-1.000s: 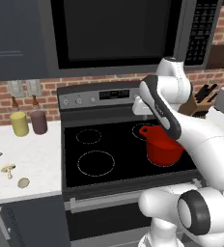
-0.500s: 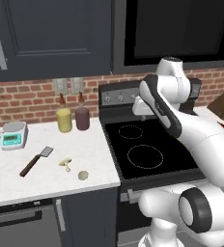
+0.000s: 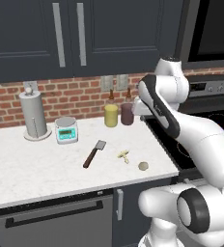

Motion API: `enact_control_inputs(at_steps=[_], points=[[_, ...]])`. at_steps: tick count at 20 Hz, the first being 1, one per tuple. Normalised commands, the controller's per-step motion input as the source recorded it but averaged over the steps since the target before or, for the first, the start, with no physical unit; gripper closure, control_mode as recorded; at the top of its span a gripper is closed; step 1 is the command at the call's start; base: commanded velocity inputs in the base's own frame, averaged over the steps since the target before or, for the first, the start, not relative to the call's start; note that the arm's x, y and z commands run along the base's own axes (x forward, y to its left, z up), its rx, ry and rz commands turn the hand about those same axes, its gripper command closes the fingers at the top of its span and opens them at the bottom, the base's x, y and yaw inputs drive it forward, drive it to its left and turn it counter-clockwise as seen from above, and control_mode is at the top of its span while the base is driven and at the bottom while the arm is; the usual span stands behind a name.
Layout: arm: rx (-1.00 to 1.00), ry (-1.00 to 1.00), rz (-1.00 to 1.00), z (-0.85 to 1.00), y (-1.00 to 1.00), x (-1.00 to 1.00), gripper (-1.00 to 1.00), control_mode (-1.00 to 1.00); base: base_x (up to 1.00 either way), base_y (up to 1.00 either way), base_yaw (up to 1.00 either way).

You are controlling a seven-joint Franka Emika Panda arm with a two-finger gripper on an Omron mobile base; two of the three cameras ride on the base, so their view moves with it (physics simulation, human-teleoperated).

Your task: Put the garlic and mushroom in the pot. Retrieve the spatula and lightly stir the vegetables in the pot.

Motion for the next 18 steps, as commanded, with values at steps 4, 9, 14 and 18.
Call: enact_control_inputs(at_steps=[4,9,14,18], points=[[-0.05,0.08,0.00,-0.42,-0.02,0.00,-1.00,-1.00,0.00,0.00,0.00],[0.00,0.27,0.00,-1.00,-0.12,0.00,-1.00,-1.00,0.00,0.00,0.00],[0.00,0.15,0.00,-1.00,-0.01,0.00,-1.00,-1.00,0.00,0.00,0.00],[0.00,0.01,0.00,-0.88,0.00,0.03,-1.00,-1.00,0.00,0.00,0.00]])
